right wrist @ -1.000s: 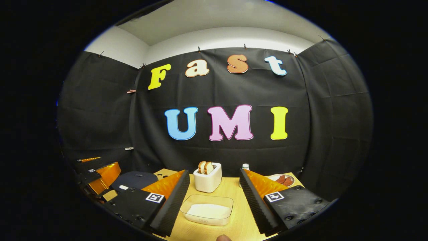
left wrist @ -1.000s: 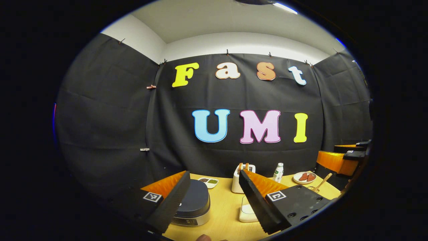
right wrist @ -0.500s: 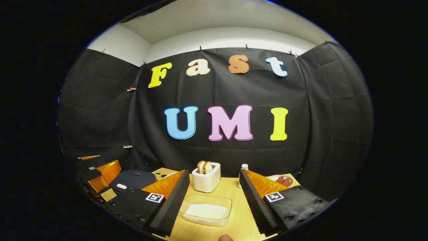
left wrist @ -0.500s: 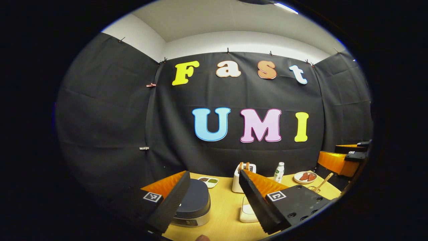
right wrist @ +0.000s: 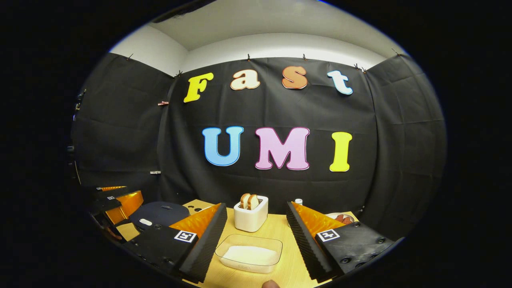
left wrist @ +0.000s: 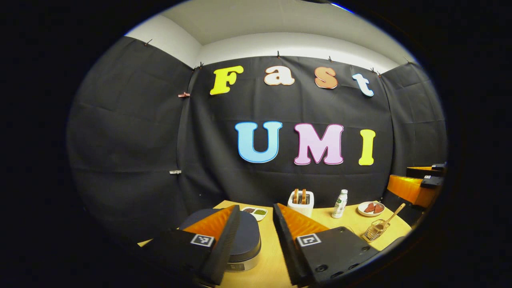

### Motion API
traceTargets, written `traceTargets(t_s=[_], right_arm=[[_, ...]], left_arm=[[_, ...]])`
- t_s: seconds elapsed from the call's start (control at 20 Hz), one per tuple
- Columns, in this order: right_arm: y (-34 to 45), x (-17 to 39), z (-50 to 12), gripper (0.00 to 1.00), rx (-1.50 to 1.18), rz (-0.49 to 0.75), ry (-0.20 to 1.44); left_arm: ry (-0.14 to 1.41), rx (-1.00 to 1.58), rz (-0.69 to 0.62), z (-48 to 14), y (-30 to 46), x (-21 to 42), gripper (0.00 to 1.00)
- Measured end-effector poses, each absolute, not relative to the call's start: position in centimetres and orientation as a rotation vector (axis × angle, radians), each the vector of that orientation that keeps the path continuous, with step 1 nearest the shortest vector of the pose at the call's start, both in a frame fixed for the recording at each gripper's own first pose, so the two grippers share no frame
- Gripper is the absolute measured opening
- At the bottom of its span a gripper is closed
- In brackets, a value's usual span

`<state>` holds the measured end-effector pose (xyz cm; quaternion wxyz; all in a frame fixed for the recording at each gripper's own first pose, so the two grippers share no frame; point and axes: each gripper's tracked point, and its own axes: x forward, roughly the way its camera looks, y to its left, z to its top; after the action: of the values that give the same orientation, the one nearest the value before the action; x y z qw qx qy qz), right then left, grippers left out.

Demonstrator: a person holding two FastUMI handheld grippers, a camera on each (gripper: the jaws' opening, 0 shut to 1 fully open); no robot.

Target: Close the left gripper, press the button to open the rice cooker; take a wooden spoon from the chopstick holder with the right hand, scoop a spoonful of rice and pour it into the rice cooker, then put the wooden spoon back into the chopstick holder.

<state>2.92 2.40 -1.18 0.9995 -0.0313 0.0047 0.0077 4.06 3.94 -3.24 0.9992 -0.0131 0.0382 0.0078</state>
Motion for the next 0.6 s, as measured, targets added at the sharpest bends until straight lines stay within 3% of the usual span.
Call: traceTargets(t_s=[0.05, 0.1, 0.2, 0.3, 0.6], right_arm=[[2.6, 3.1, -1.3, 0.93, -0.061, 0.015, 0.013], [2.8, 3.3, -1.5, 0.93, -0.060, 0.013, 0.018], [3.2, 3.8, -1.9, 0.92, -0.061, 0.011, 0.030], [3.7, 4.2, -2.4, 0.93, -0.064, 0.012, 0.046], [5.2, 4.6, -2.8, 0.94, -0.090, 0.020, 0.052]], left_arm=[[0.089, -0.029, 0.026, -3.7, 4.7, 4.4, 0.55], [0.100, -0.022, 0.054, -4.2, 6.1, 5.0, 0.40], [0.120, -0.014, 0.097, -5.1, 8.0, 5.9, 0.19], [0.174, -0.033, 0.110, -7.0, 9.2, 6.8, 0.07], [0.351, -0.052, 0.115, -13.8, 12.5, 9.1, 0.06]])
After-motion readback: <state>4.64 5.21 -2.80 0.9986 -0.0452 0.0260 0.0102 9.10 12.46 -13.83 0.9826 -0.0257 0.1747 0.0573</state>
